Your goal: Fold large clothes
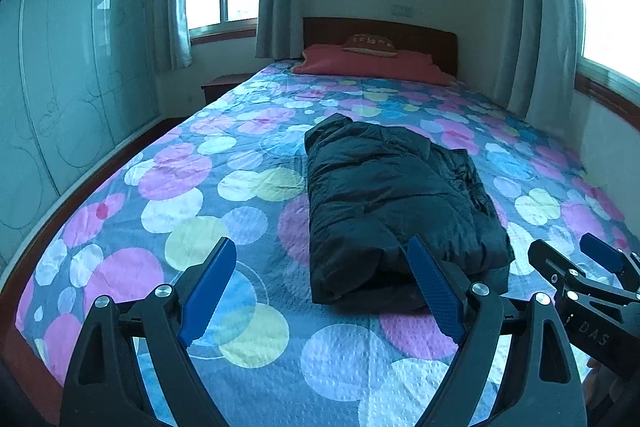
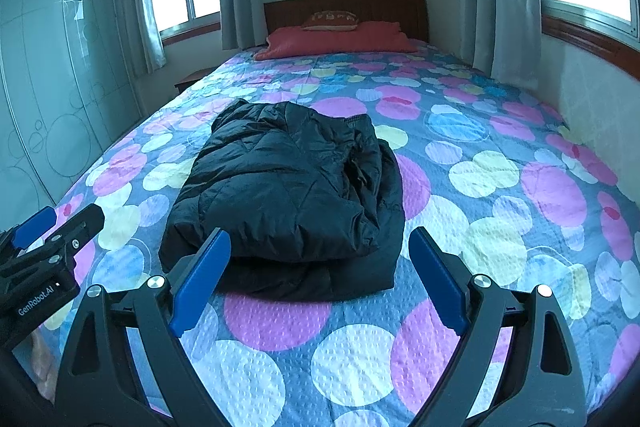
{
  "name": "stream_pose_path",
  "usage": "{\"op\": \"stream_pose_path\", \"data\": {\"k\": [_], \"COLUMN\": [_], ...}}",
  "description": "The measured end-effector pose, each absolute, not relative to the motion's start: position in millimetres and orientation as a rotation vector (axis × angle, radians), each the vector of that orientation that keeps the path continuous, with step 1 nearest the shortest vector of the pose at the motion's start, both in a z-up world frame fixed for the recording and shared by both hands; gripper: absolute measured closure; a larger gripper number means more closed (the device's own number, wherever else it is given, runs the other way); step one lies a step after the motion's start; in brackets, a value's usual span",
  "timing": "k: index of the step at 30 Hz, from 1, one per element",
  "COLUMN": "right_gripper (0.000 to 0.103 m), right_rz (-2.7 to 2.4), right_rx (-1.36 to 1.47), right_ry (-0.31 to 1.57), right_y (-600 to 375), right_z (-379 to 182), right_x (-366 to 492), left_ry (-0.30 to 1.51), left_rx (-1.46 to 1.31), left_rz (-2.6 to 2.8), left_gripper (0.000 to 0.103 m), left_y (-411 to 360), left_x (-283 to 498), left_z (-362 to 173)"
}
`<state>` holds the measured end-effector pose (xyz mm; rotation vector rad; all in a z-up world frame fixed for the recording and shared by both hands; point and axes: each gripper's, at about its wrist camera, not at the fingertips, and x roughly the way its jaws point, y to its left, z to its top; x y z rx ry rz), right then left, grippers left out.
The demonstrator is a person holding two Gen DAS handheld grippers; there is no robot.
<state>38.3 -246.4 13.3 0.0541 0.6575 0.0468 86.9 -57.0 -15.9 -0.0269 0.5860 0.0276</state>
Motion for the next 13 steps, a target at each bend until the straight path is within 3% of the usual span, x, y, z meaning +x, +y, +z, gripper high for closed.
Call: {"op": "stream_pose_path", "data": {"k": [13], "right_gripper": [0.013], "right_rz": [0.027], "right_rx": [0.066], "right_ry": [0.668], "right_y": [-260], "right_z": [0], "right_x": [52], "left_ry": [0.596], "left_rx": [-0.045], "left_rz": [0.046], "left_gripper": [0.016], "left_y": [-51], "left_x": [115], "left_z": [-28]}}
